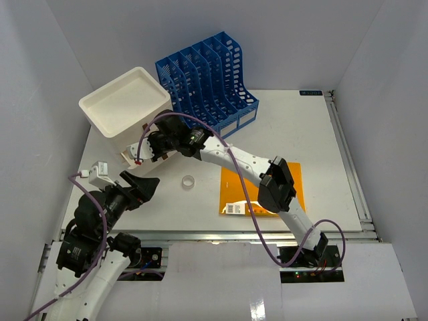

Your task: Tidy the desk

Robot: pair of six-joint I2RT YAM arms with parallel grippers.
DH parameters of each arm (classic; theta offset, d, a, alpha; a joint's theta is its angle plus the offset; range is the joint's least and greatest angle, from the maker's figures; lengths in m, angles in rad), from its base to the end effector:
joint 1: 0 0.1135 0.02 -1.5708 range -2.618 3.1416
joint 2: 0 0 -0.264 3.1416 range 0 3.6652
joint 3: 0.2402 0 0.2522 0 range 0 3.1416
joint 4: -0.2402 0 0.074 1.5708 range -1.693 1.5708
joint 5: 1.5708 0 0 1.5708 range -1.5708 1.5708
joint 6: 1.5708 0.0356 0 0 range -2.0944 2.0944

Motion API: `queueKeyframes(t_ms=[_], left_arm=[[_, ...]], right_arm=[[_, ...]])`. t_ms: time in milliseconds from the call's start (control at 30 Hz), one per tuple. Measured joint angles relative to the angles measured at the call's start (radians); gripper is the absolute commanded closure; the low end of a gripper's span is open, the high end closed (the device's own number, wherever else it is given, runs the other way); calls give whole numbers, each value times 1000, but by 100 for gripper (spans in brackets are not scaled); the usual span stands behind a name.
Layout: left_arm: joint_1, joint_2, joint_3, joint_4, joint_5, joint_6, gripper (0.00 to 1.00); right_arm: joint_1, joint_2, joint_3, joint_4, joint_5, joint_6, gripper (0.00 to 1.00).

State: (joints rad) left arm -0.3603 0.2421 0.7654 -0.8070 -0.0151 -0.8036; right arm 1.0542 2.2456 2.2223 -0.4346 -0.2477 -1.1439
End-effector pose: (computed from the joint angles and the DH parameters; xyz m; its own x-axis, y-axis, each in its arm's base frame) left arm 0.0480 -0.0175 0.3205 -0.4258 -0.6087 -0.6694 0.0467 0.7241 -0.6881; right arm 0.2535 0.4639 0.3259 0.7758 -0.4210 -0.4700 -0.5928 -0.2308 -0.7716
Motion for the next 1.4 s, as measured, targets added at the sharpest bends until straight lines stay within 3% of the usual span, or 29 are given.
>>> queueKeyframes(t_ms=[100,167,300,400,500,600,700,800,933,1000,1133,1300,1367,1400], left_arm=[[0,23,-6,8,0,-8,3],[0,40,-8,16,5,-9,6],[0,83,-17,45,42,0,24],[0,165,-17,64,103,26,33],[0,300,-3,88,174,67,47],[0,442,36,97,242,130,64],[0,614,117,109,293,210,73],[-12,807,207,112,306,311,75],[-60,1046,325,87,222,455,76],[-99,1142,372,72,133,541,79],[-165,1278,414,65,-61,740,82],[-179,1350,414,74,-213,949,74],[-176,1353,411,104,-263,1018,65],[-173,1353,409,121,-287,1050,56]], right_arm=[[1,27,0,26,25,-7,50],[1,32,0,37,37,-11,40],[0,17,-13,57,40,22,39],[-12,-34,-55,58,26,74,47],[-78,-144,-125,35,-46,169,67],[-243,-320,-267,33,-198,288,82],[-461,-535,-489,51,-319,373,87],[-571,-777,-780,71,-403,412,86],[-533,-1037,-1115,99,-543,447,83],[-573,-1146,-1265,120,-610,469,83],[-716,-1201,-1406,172,-729,507,82],[-800,-1231,-1545,282,-829,573,82],[-817,-1247,-1566,306,-858,589,82],[-826,-1253,-1568,320,-873,594,82]])
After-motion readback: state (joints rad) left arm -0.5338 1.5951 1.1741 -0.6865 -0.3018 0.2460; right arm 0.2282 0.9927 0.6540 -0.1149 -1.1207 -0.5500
